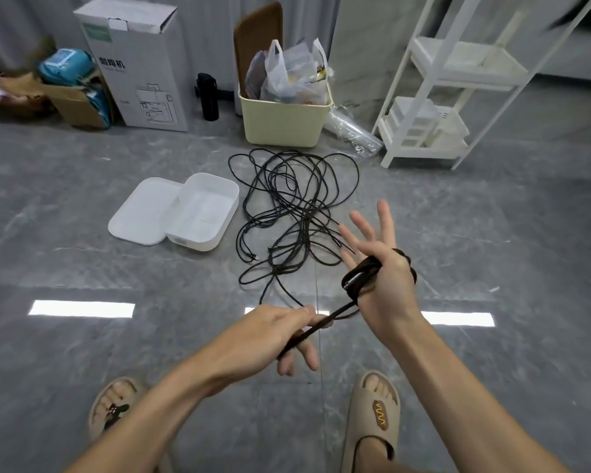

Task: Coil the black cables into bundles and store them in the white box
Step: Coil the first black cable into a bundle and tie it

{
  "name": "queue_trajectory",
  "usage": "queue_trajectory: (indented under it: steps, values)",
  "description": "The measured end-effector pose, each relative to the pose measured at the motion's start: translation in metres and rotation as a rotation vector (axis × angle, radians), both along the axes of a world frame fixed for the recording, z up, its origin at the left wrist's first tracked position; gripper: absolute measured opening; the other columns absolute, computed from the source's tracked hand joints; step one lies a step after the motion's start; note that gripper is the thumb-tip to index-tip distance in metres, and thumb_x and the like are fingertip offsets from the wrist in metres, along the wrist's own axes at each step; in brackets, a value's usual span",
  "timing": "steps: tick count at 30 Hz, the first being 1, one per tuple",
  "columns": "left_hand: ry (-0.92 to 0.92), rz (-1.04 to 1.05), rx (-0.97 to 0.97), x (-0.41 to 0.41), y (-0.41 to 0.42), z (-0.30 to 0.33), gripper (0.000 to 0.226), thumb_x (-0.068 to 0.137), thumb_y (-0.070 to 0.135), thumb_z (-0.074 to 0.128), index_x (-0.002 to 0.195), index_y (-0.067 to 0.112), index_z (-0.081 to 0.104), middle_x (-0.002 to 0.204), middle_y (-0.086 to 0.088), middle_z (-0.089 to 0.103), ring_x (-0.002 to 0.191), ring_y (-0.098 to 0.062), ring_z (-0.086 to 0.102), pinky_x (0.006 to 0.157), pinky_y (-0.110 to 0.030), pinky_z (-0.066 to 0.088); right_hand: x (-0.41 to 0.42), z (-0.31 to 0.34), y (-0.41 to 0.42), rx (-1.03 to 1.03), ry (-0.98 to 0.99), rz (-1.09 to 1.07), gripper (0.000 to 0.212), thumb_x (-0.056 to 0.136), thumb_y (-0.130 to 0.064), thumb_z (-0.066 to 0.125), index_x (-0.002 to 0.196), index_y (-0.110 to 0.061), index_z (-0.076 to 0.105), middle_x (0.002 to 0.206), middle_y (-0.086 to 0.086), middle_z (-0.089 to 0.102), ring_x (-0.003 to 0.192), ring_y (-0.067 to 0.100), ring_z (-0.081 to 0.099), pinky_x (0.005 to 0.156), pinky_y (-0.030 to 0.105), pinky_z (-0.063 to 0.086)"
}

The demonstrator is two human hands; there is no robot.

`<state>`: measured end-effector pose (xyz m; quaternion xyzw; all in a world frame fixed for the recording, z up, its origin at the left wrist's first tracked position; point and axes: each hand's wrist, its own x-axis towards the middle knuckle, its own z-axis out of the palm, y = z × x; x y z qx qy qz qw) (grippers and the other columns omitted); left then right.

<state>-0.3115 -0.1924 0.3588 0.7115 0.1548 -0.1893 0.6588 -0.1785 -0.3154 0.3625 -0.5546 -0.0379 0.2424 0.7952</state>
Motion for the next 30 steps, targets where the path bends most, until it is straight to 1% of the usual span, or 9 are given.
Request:
queue_trajectory:
  steps: [5, 8, 10, 15, 17, 19, 21, 23, 30]
  values:
    - [-0.168, -0.017, 0.213, 0.002, 0.003, 0.009, 0.055, 0.102, 0.049, 0.044, 0.055, 0.033, 0.067, 0.051, 0.003, 0.038, 0.050, -0.011, 0.032, 0.053, -0.025, 0.028, -0.009, -0.011, -0.004, -0.632, -0.471, 0.280, 0.053, 0.093, -0.016, 0.039, 0.133, -0.049, 0.047, 0.106, -0.009, 0.070, 0.094, 0.005, 0.065, 0.084, 0.015, 0.049]
    - [-0.269, 0.025, 0.282, 0.001, 0.011, 0.014, 0.046, 0.095, 0.048, 0.052, 0.061, 0.026, 0.073, 0.050, 0.002, 0.027, 0.049, -0.013, 0.024, 0.050, -0.027, 0.023, -0.022, -0.007, -0.003, -0.757, -0.305, 0.660, 0.034, 0.092, -0.019, 0.037, 0.102, -0.036, 0.065, 0.069, 0.005, 0.072, 0.064, 0.018, 0.069, 0.074, 0.034, 0.053]
    - [-0.313, 0.089, 0.284, -0.001, 0.017, 0.017, 0.046, 0.084, 0.050, 0.052, 0.062, 0.016, 0.073, 0.046, 0.006, 0.034, 0.048, -0.011, 0.028, 0.049, -0.024, 0.023, -0.027, 0.000, -0.001, -0.711, -0.140, 0.874, 0.030, 0.092, -0.029, 0.038, 0.079, -0.029, 0.065, 0.054, 0.008, 0.062, 0.044, 0.021, 0.056, 0.058, 0.029, 0.050]
    - [-0.388, 0.296, 0.155, 0.001, 0.029, 0.030, 0.041, 0.082, 0.039, 0.054, 0.046, 0.018, 0.060, 0.047, 0.009, 0.045, 0.048, -0.002, 0.038, 0.051, -0.013, 0.031, -0.041, 0.015, 0.005, -0.385, 0.361, 1.132, 0.077, 0.085, -0.082, 0.041, 0.103, -0.014, 0.070, 0.047, 0.007, 0.055, 0.033, 0.016, 0.040, 0.040, 0.025, 0.043]
    - [-0.393, 0.341, 0.086, 0.003, 0.032, 0.030, 0.039, 0.083, 0.037, 0.053, 0.050, 0.019, 0.060, 0.053, 0.005, 0.050, 0.056, -0.004, 0.045, 0.058, -0.016, 0.037, -0.053, 0.013, 0.007, -0.168, 0.399, 1.038, 0.049, 0.085, -0.076, 0.048, 0.105, -0.035, 0.064, 0.060, 0.002, 0.069, 0.045, 0.018, 0.059, 0.047, 0.019, 0.048]
    - [-0.394, 0.338, 0.064, 0.005, 0.031, 0.025, 0.037, 0.086, 0.040, 0.054, 0.059, 0.015, 0.060, 0.061, -0.002, 0.054, 0.066, -0.005, 0.050, 0.068, -0.019, 0.041, -0.060, 0.013, 0.010, 0.075, 0.508, 1.154, 0.059, 0.093, -0.070, 0.029, 0.123, -0.028, 0.058, 0.057, -0.003, 0.068, 0.044, 0.009, 0.061, 0.048, 0.014, 0.050]
    - [-0.368, 0.312, 0.074, 0.006, 0.028, 0.018, 0.039, 0.095, 0.044, 0.056, 0.065, 0.021, 0.065, 0.066, 0.004, 0.060, 0.068, -0.001, 0.052, 0.069, -0.013, 0.042, -0.055, 0.017, 0.010, 0.299, 0.643, 1.322, 0.093, 0.093, -0.078, 0.020, 0.132, -0.001, 0.054, 0.043, 0.001, 0.051, 0.027, 0.011, 0.038, 0.037, 0.016, 0.042]
    - [-0.300, 0.306, 0.047, 0.006, 0.024, 0.009, 0.039, 0.101, 0.044, 0.048, 0.071, 0.037, 0.073, 0.074, 0.018, 0.067, 0.073, 0.007, 0.060, 0.070, -0.005, 0.044, -0.048, 0.024, 0.009, 0.508, 0.648, 1.355, 0.087, 0.098, -0.071, 0.024, 0.135, 0.005, 0.049, 0.041, 0.007, 0.040, 0.025, 0.014, 0.022, 0.036, 0.019, 0.037]
    - [-0.137, 0.352, -0.319, 0.009, 0.018, -0.012, 0.059, 0.098, 0.068, 0.028, 0.114, 0.032, 0.074, 0.121, -0.008, 0.071, 0.121, -0.015, 0.062, 0.115, -0.043, 0.032, -0.035, 0.032, 0.004, 0.861, 0.702, 1.082, 0.055, 0.102, -0.027, 0.020, 0.153, -0.010, 0.032, 0.053, 0.012, 0.047, 0.025, 0.010, 0.026, 0.032, 0.022, 0.037]
